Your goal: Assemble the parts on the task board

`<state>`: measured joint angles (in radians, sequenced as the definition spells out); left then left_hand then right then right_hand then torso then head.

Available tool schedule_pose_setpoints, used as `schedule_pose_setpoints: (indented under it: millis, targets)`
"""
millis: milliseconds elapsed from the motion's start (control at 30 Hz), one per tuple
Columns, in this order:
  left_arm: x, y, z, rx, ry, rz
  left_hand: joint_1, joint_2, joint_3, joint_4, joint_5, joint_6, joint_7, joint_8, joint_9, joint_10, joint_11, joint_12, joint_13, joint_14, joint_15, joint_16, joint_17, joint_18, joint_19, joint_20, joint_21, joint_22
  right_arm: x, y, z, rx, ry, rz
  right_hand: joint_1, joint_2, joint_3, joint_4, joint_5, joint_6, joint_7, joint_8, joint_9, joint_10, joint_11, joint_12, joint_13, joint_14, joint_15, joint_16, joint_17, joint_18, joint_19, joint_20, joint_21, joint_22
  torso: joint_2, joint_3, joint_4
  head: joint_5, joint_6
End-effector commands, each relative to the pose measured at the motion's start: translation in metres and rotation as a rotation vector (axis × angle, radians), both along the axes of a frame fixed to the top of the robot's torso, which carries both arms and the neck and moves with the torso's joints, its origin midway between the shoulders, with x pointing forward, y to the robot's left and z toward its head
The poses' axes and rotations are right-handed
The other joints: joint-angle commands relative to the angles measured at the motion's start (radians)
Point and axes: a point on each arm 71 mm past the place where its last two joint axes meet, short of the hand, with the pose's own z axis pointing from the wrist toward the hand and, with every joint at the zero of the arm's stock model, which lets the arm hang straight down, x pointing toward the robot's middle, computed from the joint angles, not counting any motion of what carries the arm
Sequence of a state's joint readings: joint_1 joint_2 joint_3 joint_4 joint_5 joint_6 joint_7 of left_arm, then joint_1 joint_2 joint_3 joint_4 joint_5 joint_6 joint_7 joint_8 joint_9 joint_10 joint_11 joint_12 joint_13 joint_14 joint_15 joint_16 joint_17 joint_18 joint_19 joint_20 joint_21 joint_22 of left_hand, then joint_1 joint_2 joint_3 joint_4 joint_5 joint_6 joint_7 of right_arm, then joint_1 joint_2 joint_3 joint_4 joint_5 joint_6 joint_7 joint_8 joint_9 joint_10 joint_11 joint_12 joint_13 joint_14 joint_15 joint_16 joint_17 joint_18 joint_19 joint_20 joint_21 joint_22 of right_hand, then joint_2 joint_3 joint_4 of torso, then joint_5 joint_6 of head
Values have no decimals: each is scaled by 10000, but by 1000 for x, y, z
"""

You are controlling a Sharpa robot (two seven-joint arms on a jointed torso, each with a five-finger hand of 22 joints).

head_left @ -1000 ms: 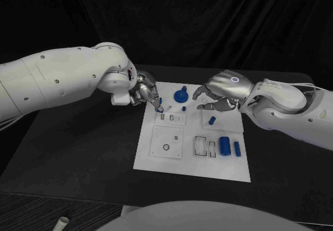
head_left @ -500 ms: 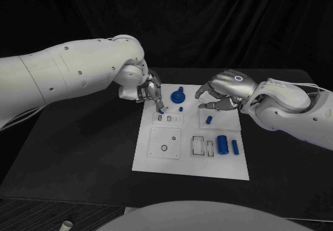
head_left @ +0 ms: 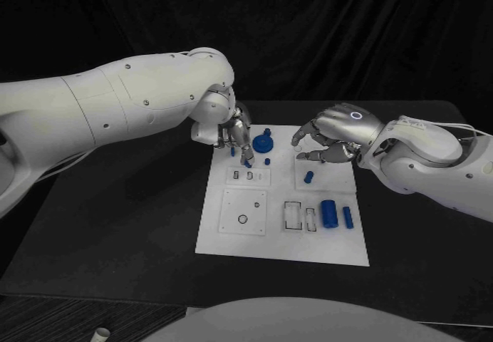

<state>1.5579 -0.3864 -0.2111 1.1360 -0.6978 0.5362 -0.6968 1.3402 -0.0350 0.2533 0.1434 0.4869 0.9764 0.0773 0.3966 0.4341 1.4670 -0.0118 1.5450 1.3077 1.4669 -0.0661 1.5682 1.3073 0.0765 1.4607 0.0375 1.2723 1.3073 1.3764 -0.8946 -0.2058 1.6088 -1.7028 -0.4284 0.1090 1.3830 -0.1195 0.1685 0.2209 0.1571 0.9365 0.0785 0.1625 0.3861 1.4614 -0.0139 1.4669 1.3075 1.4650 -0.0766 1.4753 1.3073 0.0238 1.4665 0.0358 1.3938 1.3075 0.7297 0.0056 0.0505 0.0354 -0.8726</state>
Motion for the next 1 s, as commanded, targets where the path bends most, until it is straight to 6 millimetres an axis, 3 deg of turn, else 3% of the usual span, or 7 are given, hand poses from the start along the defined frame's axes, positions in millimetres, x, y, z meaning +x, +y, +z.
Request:
schedule_pose_setpoints:
  millis: [33, 133, 367, 633, 833, 1000]
  targets:
    - [-1, -1, -1, 154, 227, -94, -33, 50, 1587, -1506, -68, 2, -93, 39, 148, 921, -71, 5, 2460, 1039, -90, 26, 2635, -166, 79, -22, -22, 1841, 2, -1, 0, -53, 111, -215, 39, 87, 2, 30, -16, 72, 26, 23, 11, -68, 10, -51, 852, 604, 50, -34, 1172, 205, 124, 56, -36, 2046, -18, -16, 4, 42, 0]
    - [0, -2, -1, 178, 213, -66, -43, 55, 1606, -1519, -83, -7, -91, 30, 155, 923, -71, 11, 2464, 1039, -90, 26, 2635, -162, 74, -22, -40, 1836, 2, -1, -1, -90, 151, -237, 40, 93, 4, 39, -29, 73, 29, 19, 10, -79, 11, -64, 834, 601, 50, -40, 1164, 211, 110, 56, -64, 2037, -21, -29, -16, 35, 0]
    - [-2, -5, -2, 202, 154, -18, -56, 64, 1634, -1540, -101, -18, -88, 18, 168, 926, -70, 17, 2468, 1039, -89, 26, 2635, -152, 56, -22, -92, 1821, 3, -1, -2, -189, 264, -311, 53, 100, 6, 60, -82, 70, 28, 7, 5, -133, 13, -124, 748, 589, 52, -66, 1128, 220, 90, 57, -107, 2024, -30, -33, 5, -19, 0]
    - [-3, -7, -7, 339, 234, 30, -90, 62, 1651, -1555, -127, -20, -84, 9, 184, 941, -66, 48, 2489, 1039, -86, 26, 2635, -146, 42, -20, -130, 1811, 3, 0, -4, -272, 373, -351, 91, 90, 8, 66, -154, 64, 27, -9, 0, -190, 11, -190, 656, 577, 53, -89, 1097, 229, 71, 58, -148, 2011, -81, -25, 55, -60, 0]
    - [-4, -5, -15, 440, 390, 97, -110, 62, 1663, -1567, -144, -18, -84, 3, 195, 950, -65, 68, 2503, 1039, -84, 26, 2635, -139, 27, -19, -171, 1800, 4, 1, -5, -320, 438, -354, 91, 90, 8, 66, -154, 64, 27, -9, 0, -190, 11, -190, 656, 577, 53, -89, 1097, 229, 71, 58, -148, 2011, -83, -20, 41, -30, 0]
    - [-4, -3, -19, 485, 461, 179, -116, 64, 1670, -1573, -151, -18, -84, -1, 199, 954, -65, 77, 2509, 1039, -84, 26, 2635, -141, 30, -19, -163, 1802, 4, 2, -7, -383, 515, -368, 95, 93, 8, 74, -170, 56, 27, -18, -4, -215, 12, -218, 617, 569, 53, -106, 1074, 234, 61, 59, -170, 2005, -64, -49, 38, -7, 0]
